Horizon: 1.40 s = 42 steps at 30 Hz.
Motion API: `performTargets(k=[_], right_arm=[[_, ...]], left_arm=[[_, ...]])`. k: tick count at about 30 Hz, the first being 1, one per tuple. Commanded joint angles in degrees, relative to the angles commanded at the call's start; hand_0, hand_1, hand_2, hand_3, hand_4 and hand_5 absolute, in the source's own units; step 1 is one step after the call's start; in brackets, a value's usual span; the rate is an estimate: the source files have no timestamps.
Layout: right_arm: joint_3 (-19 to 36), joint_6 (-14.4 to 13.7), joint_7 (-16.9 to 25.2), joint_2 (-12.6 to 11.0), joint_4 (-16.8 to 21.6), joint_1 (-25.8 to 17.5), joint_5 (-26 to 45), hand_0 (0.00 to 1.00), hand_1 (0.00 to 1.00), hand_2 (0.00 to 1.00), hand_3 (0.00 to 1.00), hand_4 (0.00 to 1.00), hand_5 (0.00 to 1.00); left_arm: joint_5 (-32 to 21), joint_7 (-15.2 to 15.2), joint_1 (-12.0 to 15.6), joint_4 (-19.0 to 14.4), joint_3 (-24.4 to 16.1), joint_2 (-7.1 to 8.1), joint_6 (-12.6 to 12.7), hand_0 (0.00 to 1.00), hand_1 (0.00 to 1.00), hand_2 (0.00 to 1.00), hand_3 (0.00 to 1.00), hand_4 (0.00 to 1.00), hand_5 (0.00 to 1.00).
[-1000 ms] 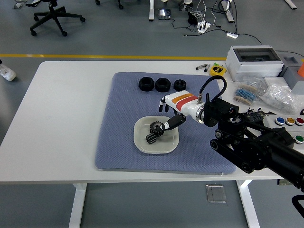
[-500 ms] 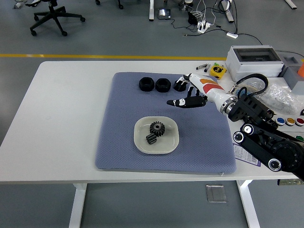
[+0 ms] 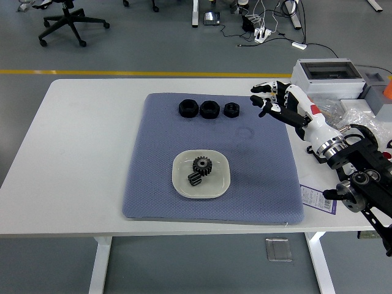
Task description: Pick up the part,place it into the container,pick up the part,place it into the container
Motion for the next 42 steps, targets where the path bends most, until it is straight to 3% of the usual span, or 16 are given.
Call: performTargets(k=[5,6,11,12,13,27,42], right_arm=[[2.3,0.9,0.2,0.0,1.4,-3.0,11.9,0.731,0.752,0.824,0.836,0.998,0.786],[2.9,1.2,0.4,0.1,1.5,-3.8,14.5,0.802,0.797,0.845,0.863,0.998,0.821],[4.5,2.1,1.3,0.7,1.5,-6.8,26.4,0.802,0.797,0.845,0.863,0.998,0.821],[4.8,2.3,1.4,0.8,1.5,-7.5,29.0,0.862,0.829,0.874,0.898,0.998,0.857],[5.0,2.5,1.6,0.9,1.5,-7.9,30.7,0.862,0.829,0.874,0.898,0.998,0.857],[7.5,3.1,1.0,1.4,1.6,-11.1,29.8,0.878,0.835,0.875,0.898,0.998,0.883],[8.0,4.4,0.4,1.8,1.2,-11.1,27.2,0.936,0.867,0.884,0.902,0.998,0.894]], left_arm=[[0.4,0.0,-0.1,0.0,-0.2,0.0,0.0,0.917,0.918,0.941,0.713,0.673,0.79],[0.5,0.0,-0.1,0.0,-0.2,0.0,0.0,0.916,0.918,0.939,0.71,0.671,0.796],[0.6,0.1,-0.1,0.0,0.0,0.0,0.0,0.916,0.918,0.939,0.71,0.671,0.796],[0.5,0.1,-0.1,0.0,0.0,0.0,0.0,0.914,0.916,0.937,0.709,0.669,0.802],[0.6,0.1,-0.1,0.0,0.1,0.0,0.0,0.914,0.916,0.937,0.709,0.669,0.802],[1.4,0.4,0.1,0.0,0.1,0.0,-0.1,0.908,0.913,0.937,0.706,0.664,0.821],[0.0,0.1,-0.3,0.0,1.5,0.0,-0.5,0.904,0.908,0.934,0.704,0.652,0.82]])
